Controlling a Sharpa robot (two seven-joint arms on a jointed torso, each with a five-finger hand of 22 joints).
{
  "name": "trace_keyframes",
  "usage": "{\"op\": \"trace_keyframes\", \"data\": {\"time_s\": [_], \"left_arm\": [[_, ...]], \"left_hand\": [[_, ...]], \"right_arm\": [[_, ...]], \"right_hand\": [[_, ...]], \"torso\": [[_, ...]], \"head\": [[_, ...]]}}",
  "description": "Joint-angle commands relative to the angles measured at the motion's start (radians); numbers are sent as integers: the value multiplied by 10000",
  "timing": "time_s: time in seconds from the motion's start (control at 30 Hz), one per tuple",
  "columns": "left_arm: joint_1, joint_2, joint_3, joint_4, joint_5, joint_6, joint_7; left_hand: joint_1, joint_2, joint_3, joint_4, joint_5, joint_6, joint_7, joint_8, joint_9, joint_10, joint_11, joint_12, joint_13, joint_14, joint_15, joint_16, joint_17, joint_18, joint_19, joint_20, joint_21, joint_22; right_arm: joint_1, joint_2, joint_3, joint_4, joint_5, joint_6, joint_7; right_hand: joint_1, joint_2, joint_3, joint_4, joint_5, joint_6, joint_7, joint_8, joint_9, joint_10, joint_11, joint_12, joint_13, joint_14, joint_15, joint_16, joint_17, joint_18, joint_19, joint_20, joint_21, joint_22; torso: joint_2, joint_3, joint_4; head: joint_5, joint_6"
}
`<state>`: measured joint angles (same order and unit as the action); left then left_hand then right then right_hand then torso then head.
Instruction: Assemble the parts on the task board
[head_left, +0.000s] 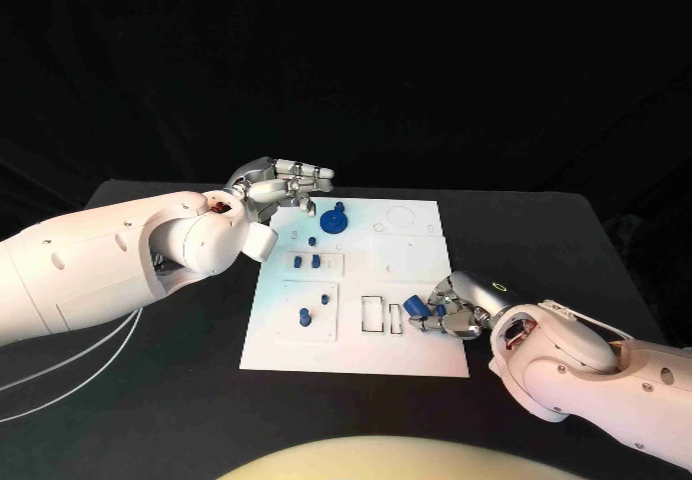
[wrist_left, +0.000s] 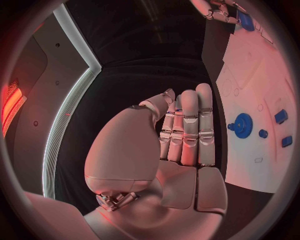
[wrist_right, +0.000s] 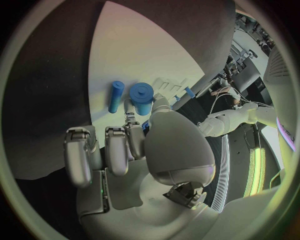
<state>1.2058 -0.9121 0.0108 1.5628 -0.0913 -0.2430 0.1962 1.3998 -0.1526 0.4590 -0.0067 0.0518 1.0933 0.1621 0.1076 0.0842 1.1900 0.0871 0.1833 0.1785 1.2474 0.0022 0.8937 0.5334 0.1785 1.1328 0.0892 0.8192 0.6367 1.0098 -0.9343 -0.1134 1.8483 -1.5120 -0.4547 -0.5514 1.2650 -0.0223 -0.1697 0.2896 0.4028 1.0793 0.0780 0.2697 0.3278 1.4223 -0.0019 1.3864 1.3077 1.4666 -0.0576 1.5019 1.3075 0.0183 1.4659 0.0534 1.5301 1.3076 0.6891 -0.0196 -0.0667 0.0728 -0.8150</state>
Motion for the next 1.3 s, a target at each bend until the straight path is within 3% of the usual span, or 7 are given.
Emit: {"op": "trace_keyframes", "data": {"time_s": [0.03,0.23,0.5,0.77,1.3], "left_arm": [[5,9,6,24,54,177,31],[4,39,6,20,54,200,31],[4,50,6,26,54,208,25],[4,49,6,32,54,226,15],[4,39,6,43,54,247,-7]], "left_hand": [[-51,36,-60,5,-6,-96,3,49,-15,-87,-14,61,12,-78,26,-58,-12,58,62,14,-46,-13],[-51,36,-60,5,-6,-96,3,49,-15,-87,-14,61,12,-78,26,-58,-12,58,62,14,-46,-13],[-51,36,-60,5,-6,-96,3,49,-15,-87,-14,61,12,-78,26,-58,-12,58,62,14,-46,-13],[-51,36,-60,5,-6,-96,3,49,-15,-87,-14,61,12,-78,26,-58,-12,58,62,14,-46,-13],[-68,43,-74,11,-5,-112,3,53,-19,-109,-13,70,13,-82,28,-60,-17,58,63,17,-58,-21]], "right_arm": [[31,-67,54,284,96,-628,-59],[210,18,118,701,485,-766,-8],[247,528,125,443,1217,-204,45],[215,1040,115,55,1543,115,68],[208,1472,112,-334,1596,166,97]], "right_hand": [[115,97,-25,-45,95,56,-57,78,111,94,8,36,495,788,-65,62,1414,-106,913,-58,56,2533],[115,205,-52,-16,243,81,-88,138,206,131,-21,57,541,793,-90,75,1436,-116,929,-80,100,2545],[-145,373,-189,17,312,88,-116,204,343,141,-43,30,551,786,-112,61,1410,-104,908,-103,50,2530],[-723,526,-560,18,-233,170,-189,364,598,173,-101,3,591,780,-157,48,1388,-99,897,-142,31,2523],[-1053,575,-852,9,-628,194,-243,527,824,185,-149,-36,610,777,-199,38,1375,-94,886,-181,7,2515]], "torso": [[-5,-4,-8],[1,-5,16],[5,-12,5],[6,-6,2],[15,-1,0]], "head": [[-12,20],[-60,43],[-43,42],[-27,36],[-42,5]]}}
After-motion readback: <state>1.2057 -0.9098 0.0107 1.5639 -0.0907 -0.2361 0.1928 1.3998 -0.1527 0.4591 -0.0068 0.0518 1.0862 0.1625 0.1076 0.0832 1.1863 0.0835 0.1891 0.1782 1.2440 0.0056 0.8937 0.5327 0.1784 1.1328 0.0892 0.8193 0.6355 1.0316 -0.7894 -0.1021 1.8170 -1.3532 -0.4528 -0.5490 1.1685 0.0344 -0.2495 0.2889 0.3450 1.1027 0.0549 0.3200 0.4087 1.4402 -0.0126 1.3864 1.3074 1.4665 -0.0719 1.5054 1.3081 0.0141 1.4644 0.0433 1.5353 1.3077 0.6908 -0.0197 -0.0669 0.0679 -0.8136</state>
